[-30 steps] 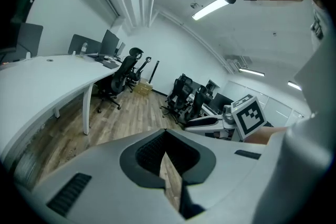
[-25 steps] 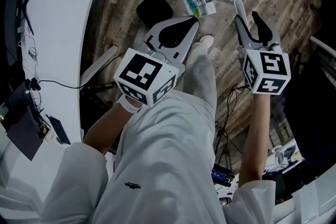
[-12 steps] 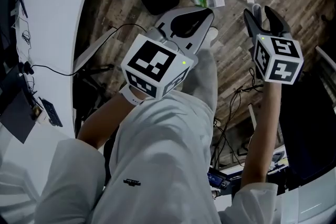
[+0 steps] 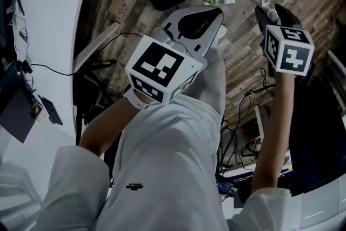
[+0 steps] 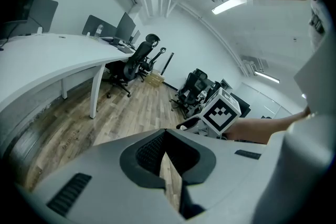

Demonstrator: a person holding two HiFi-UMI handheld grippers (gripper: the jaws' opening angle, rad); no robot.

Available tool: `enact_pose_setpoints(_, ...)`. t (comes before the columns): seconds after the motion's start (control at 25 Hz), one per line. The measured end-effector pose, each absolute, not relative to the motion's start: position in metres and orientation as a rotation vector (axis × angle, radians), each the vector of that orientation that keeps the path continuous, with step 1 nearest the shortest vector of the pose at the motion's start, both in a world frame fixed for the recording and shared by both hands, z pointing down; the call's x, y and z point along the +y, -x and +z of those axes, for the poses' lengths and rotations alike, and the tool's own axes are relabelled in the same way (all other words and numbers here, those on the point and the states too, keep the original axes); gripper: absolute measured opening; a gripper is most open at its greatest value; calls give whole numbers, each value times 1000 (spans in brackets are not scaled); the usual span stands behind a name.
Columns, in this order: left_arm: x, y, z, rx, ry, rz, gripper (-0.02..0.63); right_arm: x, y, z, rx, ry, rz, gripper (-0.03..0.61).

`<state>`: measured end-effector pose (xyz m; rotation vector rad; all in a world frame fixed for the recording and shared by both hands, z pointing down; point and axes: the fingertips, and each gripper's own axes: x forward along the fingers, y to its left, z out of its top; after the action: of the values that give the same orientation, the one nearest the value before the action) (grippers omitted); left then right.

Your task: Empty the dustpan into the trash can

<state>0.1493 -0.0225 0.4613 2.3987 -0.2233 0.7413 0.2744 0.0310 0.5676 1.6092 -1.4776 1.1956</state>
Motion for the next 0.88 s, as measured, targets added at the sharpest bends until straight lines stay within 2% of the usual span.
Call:
enact_pose_setpoints(0.12,-25,-147,465,-234,-2389,746,6,31,-275,577,-1453,-1589,1214,236)
enact_pose_setpoints(0.2,-26,-145,466,-239,-2385,750,6,32,-276,585,-1432,-1603,1236,168)
enact_pose_setpoints(0.24,-27,-144,467,-240,-2384,751,6,33,-276,588,-1420,-1610,1249,156)
enact_pose_setpoints(0.56,-29,-133,471,-243,-2374,766,6,50,-265,606,-1316,-1567,1433,155)
enact_pose_setpoints(0.72,-26,-132,471,-235,-2374,760,6,55,-263,606,-1286,-1572,1409,143)
enact_pose_setpoints(0.88,-25,-129,472,-230,-2372,761,6,52,-257,608,-1277,-1567,1405,158)
